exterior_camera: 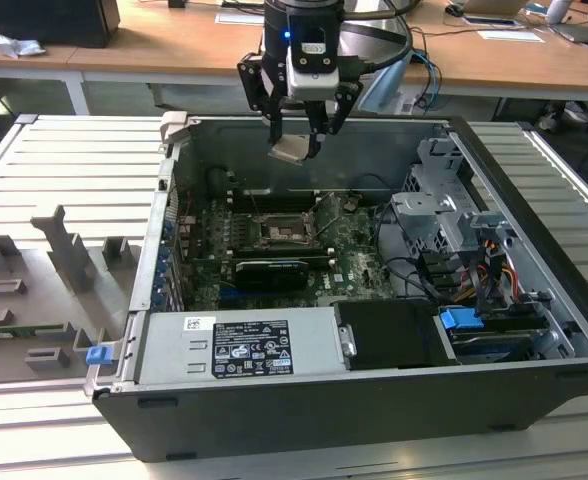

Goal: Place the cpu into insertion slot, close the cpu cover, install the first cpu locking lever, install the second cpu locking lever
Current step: 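Place the cpu into insertion slot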

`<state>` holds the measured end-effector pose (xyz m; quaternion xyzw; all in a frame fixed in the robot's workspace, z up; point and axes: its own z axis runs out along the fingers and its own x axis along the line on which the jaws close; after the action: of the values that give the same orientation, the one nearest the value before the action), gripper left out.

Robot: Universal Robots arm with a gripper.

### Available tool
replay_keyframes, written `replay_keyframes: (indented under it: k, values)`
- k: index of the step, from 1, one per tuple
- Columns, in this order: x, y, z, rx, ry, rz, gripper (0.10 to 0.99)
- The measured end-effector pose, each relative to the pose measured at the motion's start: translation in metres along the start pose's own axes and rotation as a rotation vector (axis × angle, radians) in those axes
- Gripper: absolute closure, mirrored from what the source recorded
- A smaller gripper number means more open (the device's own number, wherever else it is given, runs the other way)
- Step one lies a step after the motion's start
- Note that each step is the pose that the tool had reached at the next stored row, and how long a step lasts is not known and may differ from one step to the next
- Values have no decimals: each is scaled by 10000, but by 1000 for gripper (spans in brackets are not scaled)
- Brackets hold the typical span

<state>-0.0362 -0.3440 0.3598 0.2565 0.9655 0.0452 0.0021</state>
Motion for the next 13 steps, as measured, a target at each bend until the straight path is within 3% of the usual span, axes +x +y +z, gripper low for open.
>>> replay_keyframes:
  k: [13]
  values:
    - [0,-1,12,-29,-133,1493,545]
